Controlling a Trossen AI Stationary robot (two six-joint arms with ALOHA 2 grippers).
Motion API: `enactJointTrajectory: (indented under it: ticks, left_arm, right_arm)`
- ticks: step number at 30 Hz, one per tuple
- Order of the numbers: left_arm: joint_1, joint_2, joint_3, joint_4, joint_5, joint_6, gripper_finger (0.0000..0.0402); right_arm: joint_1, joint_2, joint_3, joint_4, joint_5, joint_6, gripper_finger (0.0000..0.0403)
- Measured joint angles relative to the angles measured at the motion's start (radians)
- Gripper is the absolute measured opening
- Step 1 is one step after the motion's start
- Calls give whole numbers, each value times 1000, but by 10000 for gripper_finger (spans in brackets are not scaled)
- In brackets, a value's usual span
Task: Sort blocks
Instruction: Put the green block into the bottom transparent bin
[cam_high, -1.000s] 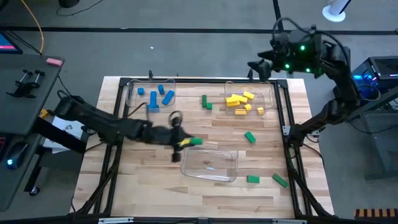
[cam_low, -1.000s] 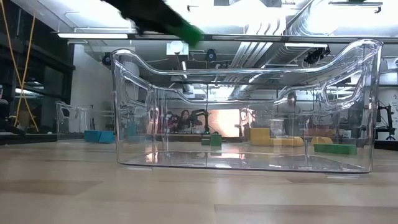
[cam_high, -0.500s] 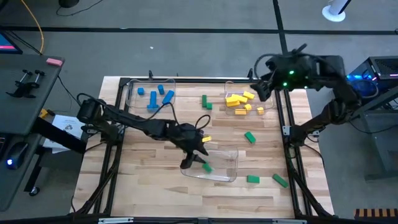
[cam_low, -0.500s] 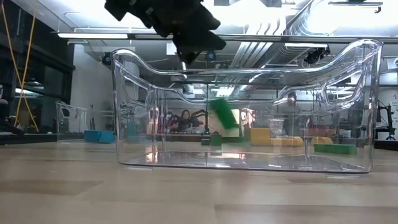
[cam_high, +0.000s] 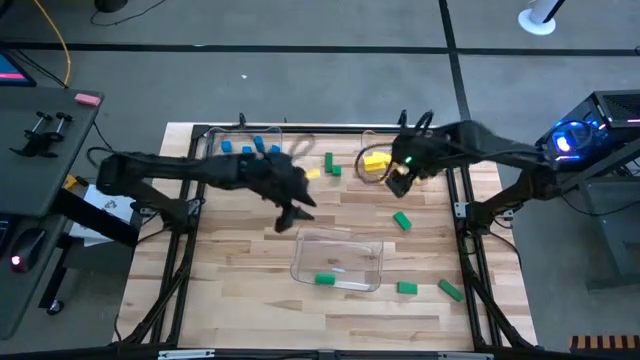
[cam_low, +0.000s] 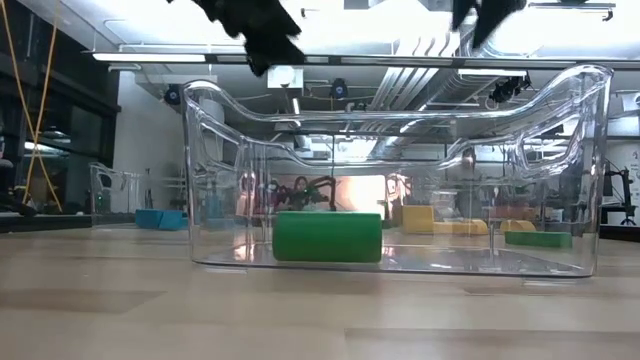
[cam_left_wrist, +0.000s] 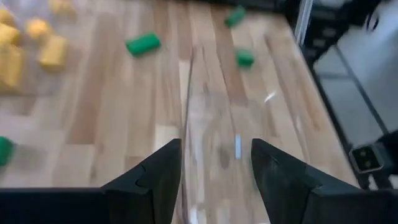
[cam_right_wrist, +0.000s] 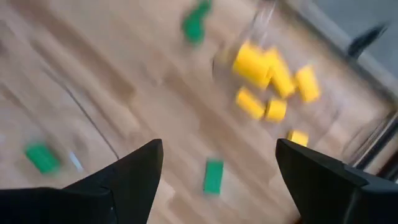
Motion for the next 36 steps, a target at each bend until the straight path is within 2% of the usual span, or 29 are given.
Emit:
enactJointTrajectory:
  ticks: [5,11,16,20,24,28,36]
  left_arm:
    - [63,-167,-60,40,-12,-34,179]
    - [108,-349,-193,149,-66,-122,179]
    - [118,-435,-314,254,-119,-217,179]
    - [118,-452,-410,409,-127,-323,179]
    - [118,-450,-477,558,-127,-431,179]
    - [118,-449,-494,596,-127,-500,179]
    - [118,-452,-495,609,-127,-527,179]
  right_arm:
    - [0,-54,-272,50,-103,-3,310]
    - [-2,-271,-542,79,-114,166,310]
    - [-1,-475,-689,123,-114,367,310]
    - [-7,-568,-803,183,-104,451,310]
    - [-29,-583,-924,340,-121,446,310]
    - [-72,-551,-1026,526,-150,388,310]
    - [-191,-426,-1076,645,-181,267,310]
